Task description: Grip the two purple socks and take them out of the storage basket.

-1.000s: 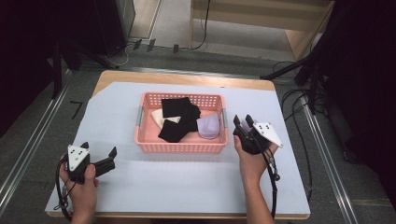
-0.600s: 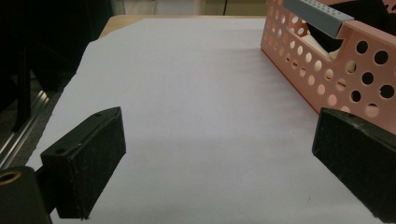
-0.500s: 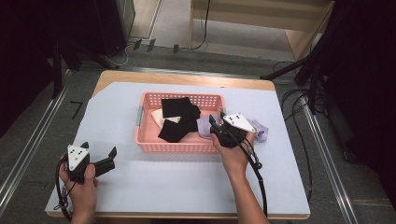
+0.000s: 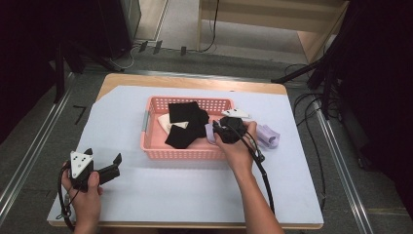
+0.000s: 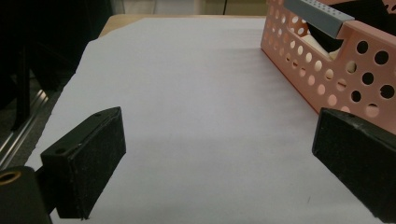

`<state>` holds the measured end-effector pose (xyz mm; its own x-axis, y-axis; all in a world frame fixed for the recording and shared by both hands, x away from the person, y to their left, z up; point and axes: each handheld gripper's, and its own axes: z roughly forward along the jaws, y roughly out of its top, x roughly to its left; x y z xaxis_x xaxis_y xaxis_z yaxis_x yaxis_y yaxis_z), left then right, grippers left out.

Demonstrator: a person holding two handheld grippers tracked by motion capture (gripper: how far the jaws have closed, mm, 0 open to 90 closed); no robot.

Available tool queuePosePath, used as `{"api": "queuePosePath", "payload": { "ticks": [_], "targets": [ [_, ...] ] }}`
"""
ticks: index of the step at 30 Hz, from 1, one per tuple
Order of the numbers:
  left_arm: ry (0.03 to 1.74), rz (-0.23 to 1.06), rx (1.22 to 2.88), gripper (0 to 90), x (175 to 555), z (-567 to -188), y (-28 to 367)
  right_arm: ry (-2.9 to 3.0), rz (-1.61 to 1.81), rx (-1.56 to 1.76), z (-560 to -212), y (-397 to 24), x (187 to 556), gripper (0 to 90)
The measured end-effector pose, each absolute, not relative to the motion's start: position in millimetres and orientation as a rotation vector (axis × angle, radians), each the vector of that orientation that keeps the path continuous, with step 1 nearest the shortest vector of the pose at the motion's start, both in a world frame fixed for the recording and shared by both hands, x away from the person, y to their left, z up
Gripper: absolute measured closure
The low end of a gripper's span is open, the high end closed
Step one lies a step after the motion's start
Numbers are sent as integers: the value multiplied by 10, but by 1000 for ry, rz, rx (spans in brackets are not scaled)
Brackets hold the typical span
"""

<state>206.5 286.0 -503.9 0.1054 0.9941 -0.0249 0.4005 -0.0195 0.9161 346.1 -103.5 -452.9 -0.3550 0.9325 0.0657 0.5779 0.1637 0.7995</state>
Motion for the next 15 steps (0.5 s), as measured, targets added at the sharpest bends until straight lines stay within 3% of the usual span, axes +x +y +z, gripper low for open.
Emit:
{"api": "queuePosePath", "payload": {
  "ticks": [15],
  "targets": [
    [1418, 897, 1550, 35, 2063, -5038, 2866, 2185, 768, 1622, -4636, -822, 3773, 718]
  ]
}}
